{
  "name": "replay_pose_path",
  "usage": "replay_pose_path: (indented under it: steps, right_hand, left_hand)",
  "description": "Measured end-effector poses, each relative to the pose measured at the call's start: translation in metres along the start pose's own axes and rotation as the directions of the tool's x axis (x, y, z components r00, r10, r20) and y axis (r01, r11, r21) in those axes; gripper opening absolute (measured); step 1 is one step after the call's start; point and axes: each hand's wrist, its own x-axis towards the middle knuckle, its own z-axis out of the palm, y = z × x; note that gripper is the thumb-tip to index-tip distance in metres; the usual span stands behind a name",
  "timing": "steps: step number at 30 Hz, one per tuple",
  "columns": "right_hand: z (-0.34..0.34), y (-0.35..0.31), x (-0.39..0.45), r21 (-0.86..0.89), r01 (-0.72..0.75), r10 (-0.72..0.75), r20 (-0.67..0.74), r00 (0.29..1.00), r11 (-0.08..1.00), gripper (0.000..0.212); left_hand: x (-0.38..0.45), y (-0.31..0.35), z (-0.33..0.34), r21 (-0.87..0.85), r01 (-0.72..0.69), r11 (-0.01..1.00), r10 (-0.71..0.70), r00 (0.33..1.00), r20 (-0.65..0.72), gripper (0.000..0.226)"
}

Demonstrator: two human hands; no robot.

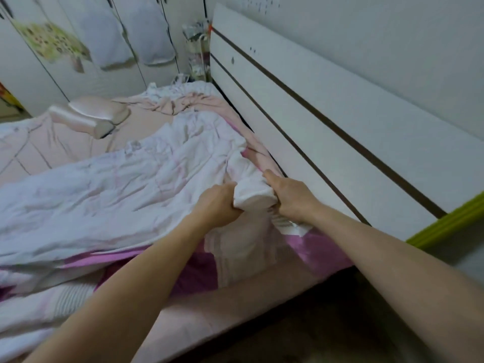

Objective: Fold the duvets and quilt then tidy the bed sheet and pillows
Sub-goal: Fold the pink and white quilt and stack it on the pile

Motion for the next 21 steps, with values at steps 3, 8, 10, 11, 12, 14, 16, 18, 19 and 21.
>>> replay_pose_path:
  steps: [3, 8, 10, 11, 12, 14, 16, 18, 19, 21]
  right_hand:
    - [-0.006, 0.026, -0.017, -0.078, -0.064, 0.055, -0.107, 0.993, 0.995, 0.051]
    - [0.013, 0.051, -0.038, -0.095, -0.041, 0.038, -0.039, 0.999, 0.995, 0.030]
    - [0.017, 0.053, -0.037, -0.121, 0.027, -0.026, 0.010, 1.000, 0.992, 0.029]
    - [0.019, 0.053, -0.036, -0.160, 0.085, -0.082, 0.026, 0.996, 0.984, 0.028]
    - [0.019, 0.052, -0.033, -0.203, 0.137, -0.134, 0.029, 0.991, 0.969, 0.027]
    - [0.021, 0.050, -0.024, -0.234, 0.183, -0.181, 0.029, 0.983, 0.955, 0.026]
    - [0.024, 0.045, -0.005, -0.192, 0.116, -0.118, 0.002, 0.993, 0.975, 0.026]
    - [0.025, 0.040, 0.023, -0.161, 0.057, -0.064, -0.041, 0.997, 0.985, 0.027]
    - [0.028, 0.037, 0.041, -0.142, 0.040, -0.049, -0.063, 0.997, 0.989, 0.028]
    - [0.035, 0.035, 0.079, -0.055, 0.021, -0.026, -0.096, 0.995, 0.998, 0.030]
  left_hand:
    - [-0.013, 0.042, 0.004, -0.357, 0.206, 0.911, -0.141, 0.970, 0.199, 0.046]
    - [-0.019, 0.074, 0.005, -0.471, 0.620, 0.627, -0.211, 0.718, 0.664, 0.057]
    - [-0.022, 0.070, 0.000, -0.402, 0.701, 0.589, -0.229, 0.622, 0.749, 0.045]
    - [-0.024, 0.065, -0.001, -0.327, 0.718, 0.615, -0.267, 0.580, 0.770, 0.043]
    - [-0.023, 0.059, -0.004, -0.224, 0.681, 0.697, -0.317, 0.573, 0.756, 0.042]
    - [-0.018, 0.044, -0.006, -0.007, 0.525, 0.851, -0.397, 0.653, 0.644, 0.047]
    - [-0.007, 0.030, -0.005, 0.153, 0.363, 0.919, -0.391, 0.788, 0.476, 0.061]
    - [0.002, 0.022, -0.003, 0.275, 0.258, 0.926, -0.339, 0.888, 0.311, 0.067]
    - [0.008, 0.016, -0.003, 0.335, 0.225, 0.915, -0.315, 0.917, 0.243, 0.062]
    - [0.026, 0.002, -0.008, 0.399, 0.228, 0.888, -0.293, 0.950, 0.109, 0.044]
